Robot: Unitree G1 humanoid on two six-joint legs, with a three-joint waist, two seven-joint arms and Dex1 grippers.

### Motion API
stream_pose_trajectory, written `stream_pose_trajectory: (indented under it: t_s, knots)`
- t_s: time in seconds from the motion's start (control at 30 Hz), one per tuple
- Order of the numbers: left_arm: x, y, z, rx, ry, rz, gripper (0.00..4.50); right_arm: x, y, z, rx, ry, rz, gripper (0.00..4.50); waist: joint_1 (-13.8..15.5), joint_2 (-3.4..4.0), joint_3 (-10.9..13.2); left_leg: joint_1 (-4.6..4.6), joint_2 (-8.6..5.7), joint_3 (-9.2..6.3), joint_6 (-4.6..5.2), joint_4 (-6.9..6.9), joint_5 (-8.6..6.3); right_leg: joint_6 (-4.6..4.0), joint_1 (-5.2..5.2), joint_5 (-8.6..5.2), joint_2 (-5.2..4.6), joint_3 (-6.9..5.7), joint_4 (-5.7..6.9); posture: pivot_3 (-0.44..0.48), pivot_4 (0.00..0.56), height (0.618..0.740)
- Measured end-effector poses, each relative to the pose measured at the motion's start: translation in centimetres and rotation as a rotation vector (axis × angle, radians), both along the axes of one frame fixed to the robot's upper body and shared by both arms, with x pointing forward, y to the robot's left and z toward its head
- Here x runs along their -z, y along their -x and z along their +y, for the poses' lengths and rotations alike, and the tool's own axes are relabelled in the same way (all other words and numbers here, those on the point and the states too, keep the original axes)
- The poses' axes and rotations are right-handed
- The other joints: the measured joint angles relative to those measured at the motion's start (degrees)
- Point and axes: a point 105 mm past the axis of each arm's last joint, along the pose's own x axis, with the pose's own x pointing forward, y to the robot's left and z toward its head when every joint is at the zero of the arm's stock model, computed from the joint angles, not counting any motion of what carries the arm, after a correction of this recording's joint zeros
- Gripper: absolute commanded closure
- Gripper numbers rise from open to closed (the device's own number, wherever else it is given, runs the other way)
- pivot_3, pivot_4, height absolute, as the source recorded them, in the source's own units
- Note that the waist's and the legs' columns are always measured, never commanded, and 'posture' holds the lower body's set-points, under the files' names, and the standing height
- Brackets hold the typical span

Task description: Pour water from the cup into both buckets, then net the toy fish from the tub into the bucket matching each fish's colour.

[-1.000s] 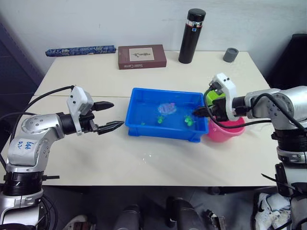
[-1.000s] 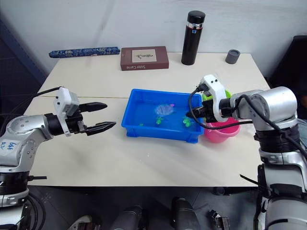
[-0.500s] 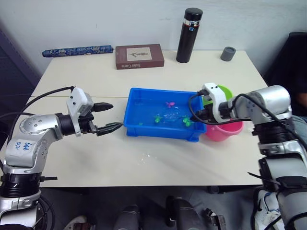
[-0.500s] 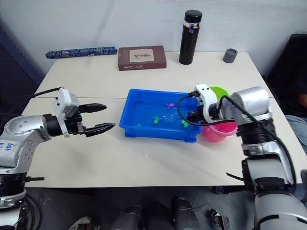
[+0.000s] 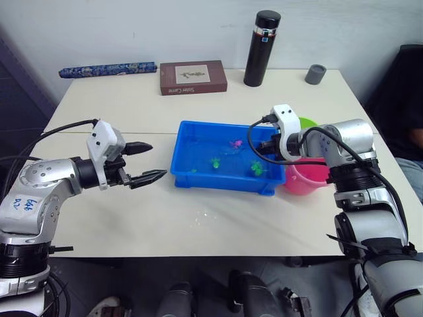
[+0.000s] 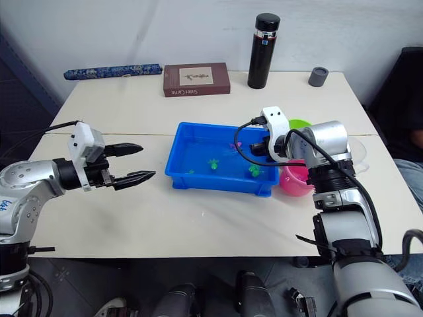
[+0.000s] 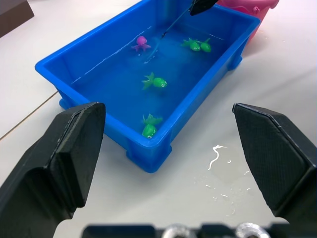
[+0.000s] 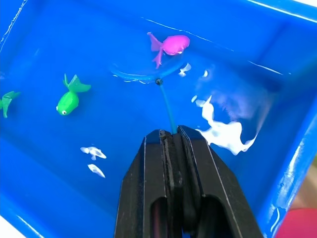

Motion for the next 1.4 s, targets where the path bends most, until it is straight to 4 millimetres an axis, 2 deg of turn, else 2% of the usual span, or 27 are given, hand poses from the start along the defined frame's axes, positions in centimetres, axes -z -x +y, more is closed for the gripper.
stream_pose_trajectory:
  t_s: [0.13, 0.3, 0.4, 0.63, 0.73, 0.9, 1.07, 1.17, 1.4]
  knots:
    - [0.0, 0.0, 0.0, -0.002, 0.001, -0.001, 0.07, -1.0, 1.1, -0.9, -0.019, 0.000, -0.037, 4.50, 0.18, 0.00, 0.00, -0.25, -0.01, -0.02, 0.01, 0.04, 0.00, 0.01, -0.19, 0.01, -0.01, -0.02, -0.02, 0.000, 0.150, 0.740]
    - [-0.2, -0.2, -0.3, 0.014, 0.000, -0.008, 0.07, -0.6, 2.6, -1.3, -0.057, 0.009, -0.039, 4.50, 0.29, 0.00, 0.00, -0.47, -0.01, 0.01, -0.01, 0.05, 0.02, 0.01, -0.47, 0.01, 0.01, 0.00, 0.08, 0.000, 0.150, 0.740]
    - [-0.2, -0.4, -0.4, 0.022, 0.003, -0.008, 0.07, -1.0, 3.2, -1.6, -0.072, -0.002, -0.062, 4.50, 0.36, 0.00, 0.00, -0.54, -0.02, 0.08, -0.01, 0.05, 0.02, 0.01, -0.58, 0.01, 0.01, 0.03, 0.12, 0.000, 0.150, 0.740]
    - [-0.2, -0.9, -0.8, 0.063, 0.002, -0.008, 0.07, -0.6, 5.4, -2.9, -0.125, -0.033, -0.083, 4.50, 0.51, 0.00, 0.00, -0.55, -0.02, 0.09, -0.01, 0.05, 0.03, 0.02, -0.59, 0.01, 0.03, 0.04, 0.10, 0.000, 0.150, 0.740]
    - [-0.2, -1.0, -1.1, 0.086, -0.005, -0.012, 0.07, -1.1, 6.3, -3.6, -0.154, -0.057, -0.148, 4.50, 0.55, -0.01, 0.00, -0.56, -0.02, 0.10, -0.01, 0.05, 0.03, 0.02, -0.59, 0.01, 0.03, 0.04, 0.10, 0.000, 0.150, 0.740]
    - [-0.3, -1.7, -1.8, 0.114, -0.001, -0.009, 0.07, -2.5, 7.9, -6.3, -0.163, -0.056, -0.247, 4.50, 0.77, -0.01, 0.00, -0.55, -0.06, 0.09, 0.01, 0.06, 0.03, 0.03, -0.56, 0.02, 0.02, 0.03, 0.10, 0.000, 0.150, 0.740]
    - [-0.4, -2.3, -2.6, 0.158, 0.011, -0.012, 0.07, -4.3, 10.5, -10.8, -0.094, -0.057, -0.292, 4.50, 1.29, -0.01, 0.00, -0.53, -0.05, 0.10, 0.02, 0.06, 0.04, 0.04, -0.53, 0.02, 0.03, 0.03, 0.10, 0.000, 0.150, 0.740]
    - [-0.7, -2.5, -3.0, 0.202, 0.020, -0.014, 0.07, -4.5, 12.1, -13.3, -0.047, -0.016, -0.314, 4.50, 1.63, -0.01, 0.00, -0.50, -0.04, 0.15, 0.01, 0.07, 0.04, 0.04, -0.52, 0.02, 0.06, 0.06, 0.12, 0.000, 0.150, 0.740]
    - [-1.4, -2.5, -4.1, 0.293, 0.038, -0.026, 0.07, -4.3, 13.8, -16.0, -0.007, 0.118, -0.372, 4.50, 1.97, 0.00, -0.01, -0.35, -0.05, 0.18, 0.02, 0.10, 0.04, 0.05, -0.35, 0.02, 0.07, 0.08, 0.15, 0.000, 0.150, 0.740]
